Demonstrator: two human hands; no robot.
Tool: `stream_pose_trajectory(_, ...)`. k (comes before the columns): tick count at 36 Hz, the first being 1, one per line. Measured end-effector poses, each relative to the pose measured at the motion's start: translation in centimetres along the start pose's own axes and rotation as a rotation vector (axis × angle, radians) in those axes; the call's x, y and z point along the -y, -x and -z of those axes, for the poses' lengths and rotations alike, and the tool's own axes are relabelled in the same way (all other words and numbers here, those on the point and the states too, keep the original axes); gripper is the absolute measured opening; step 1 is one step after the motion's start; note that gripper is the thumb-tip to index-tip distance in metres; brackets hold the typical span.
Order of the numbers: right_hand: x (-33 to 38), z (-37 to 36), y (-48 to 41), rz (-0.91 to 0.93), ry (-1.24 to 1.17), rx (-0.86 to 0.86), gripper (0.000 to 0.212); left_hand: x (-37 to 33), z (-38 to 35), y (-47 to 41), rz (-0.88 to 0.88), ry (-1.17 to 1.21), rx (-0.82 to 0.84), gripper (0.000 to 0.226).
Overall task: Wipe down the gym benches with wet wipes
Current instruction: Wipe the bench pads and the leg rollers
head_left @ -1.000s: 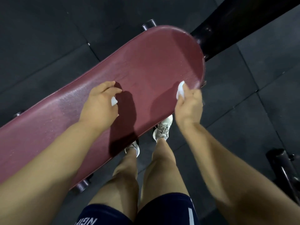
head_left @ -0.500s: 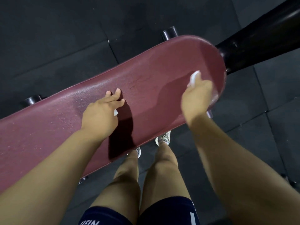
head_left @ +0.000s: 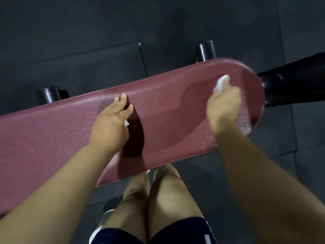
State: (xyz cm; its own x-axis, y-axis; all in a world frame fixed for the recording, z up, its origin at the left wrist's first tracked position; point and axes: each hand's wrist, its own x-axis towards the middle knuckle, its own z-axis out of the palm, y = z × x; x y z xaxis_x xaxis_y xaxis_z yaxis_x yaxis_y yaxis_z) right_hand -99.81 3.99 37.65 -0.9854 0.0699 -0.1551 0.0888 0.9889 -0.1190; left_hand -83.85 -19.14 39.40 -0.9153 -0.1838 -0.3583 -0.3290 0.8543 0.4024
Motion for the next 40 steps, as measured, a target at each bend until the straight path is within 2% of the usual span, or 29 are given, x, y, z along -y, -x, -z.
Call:
stream_pose_trajectory(2,2.8,-1.1,4.4,0.281,-0.004,0.041,0.038,-0.3,0.1,-0.1,0.007,-0.025,0.023,0.054)
stream_pose_trajectory(5,5.0,-1.6,9.7,0.862,-0.068,0.319,0.034,-0.8,0.6,-0.3,0.066,-0.030,0.039,0.055)
stream_pose_trajectory(6,4.7,-1.3,9.8,0.993,-0.039,0.416,0.032,-0.9,0.8,-0.2,0.078,-0.024,0.045,0.055)
stream_pose_trajectory(8,4.0,-0.3,7.2,1.056,-0.077,0.526,0.036,-1.2,1.1,-0.3,0.094,-0.026,0.062,0.057)
stream_pose_trajectory(10,3.0,0.5,2.7,0.947,-0.053,0.440,0.028,-1.3,1.3,-0.3,0.102,-0.033,0.064,0.059)
stream_pose_trajectory(11,2.5,0.7,0.4,0.791,-0.057,0.393,0.024,-1.4,1.2,-0.4,0.110,-0.030,0.065,0.060)
stream_pose_trajectory(13,1.7,1.0,-3.1,0.568,-0.040,0.144,0.040,-1.3,1.1,-0.3,0.126,-0.022,0.061,0.060)
stream_pose_trajectory(14,1.7,0.7,-4.0,0.458,-0.056,0.086,0.042,-1.2,1.0,-0.3,0.129,-0.022,0.050,0.060)
stream_pose_trajectory(17,3.8,0.1,-2.7,0.226,-0.092,0.068,0.043,-0.8,0.6,-0.3,0.122,-0.015,0.033,0.058)
stream_pose_trajectory(18,4.9,-0.3,-1.3,0.246,-0.075,0.041,0.041,-0.7,0.5,-0.3,0.116,-0.011,0.036,0.058)
stream_pose_trajectory(19,5.9,-0.9,0.4,0.358,-0.069,0.024,0.038,-0.7,0.6,-0.4,0.112,-0.009,0.041,0.058)
stream_pose_trajectory(23,7.1,-2.3,6.2,0.950,-0.109,0.199,0.033,-1.0,1.1,-0.4,0.151,0.052,0.012,0.058)
stream_pose_trajectory(25,6.7,-1.4,5.8,1.150,-0.056,0.326,0.037,-0.9,1.6,-0.3,0.197,0.091,0.005,0.057)
stream_pose_trajectory(27,6.7,-0.1,3.2,1.068,0.028,0.383,0.031,-0.5,2.0,-0.3,0.211,0.103,0.023,0.056)
stream_pose_trajectory(30,6.0,0.8,-1.7,0.709,0.033,0.209,0.020,0.5,2.5,0.0,0.200,0.086,0.005,0.055)
stream_pose_trajectory(32,6.1,1.0,-3.4,0.418,-0.005,0.075,0.022,1.6,2.8,0.4,0.191,0.060,-0.011,0.054)
stream_pose_trajectory(34,7.8,0.2,-2.9,0.171,-0.071,0.075,0.029,2.9,2.9,0.8,0.201,0.029,0.021,0.055)
stream_pose_trajectory(35,9.1,-0.4,-2.0,0.122,-0.086,0.086,0.032,3.5,3.0,1.0,0.199,0.013,0.052,0.056)
stream_pose_trajectory(36,10.8,-0.9,-0.4,0.146,-0.107,0.111,0.034,4.0,3.1,1.1,0.184,-0.001,0.085,0.058)
stream_pose_trajectory(37,12.4,-1.6,1.4,0.252,-0.108,0.147,0.037,4.5,3.2,1.2,0.158,-0.013,0.111,0.061)
stream_pose_trajectory(40,15.9,-2.7,7.3,0.671,-0.115,0.251,0.040,5.6,3.6,1.2,0.095,-0.034,0.158,0.067)
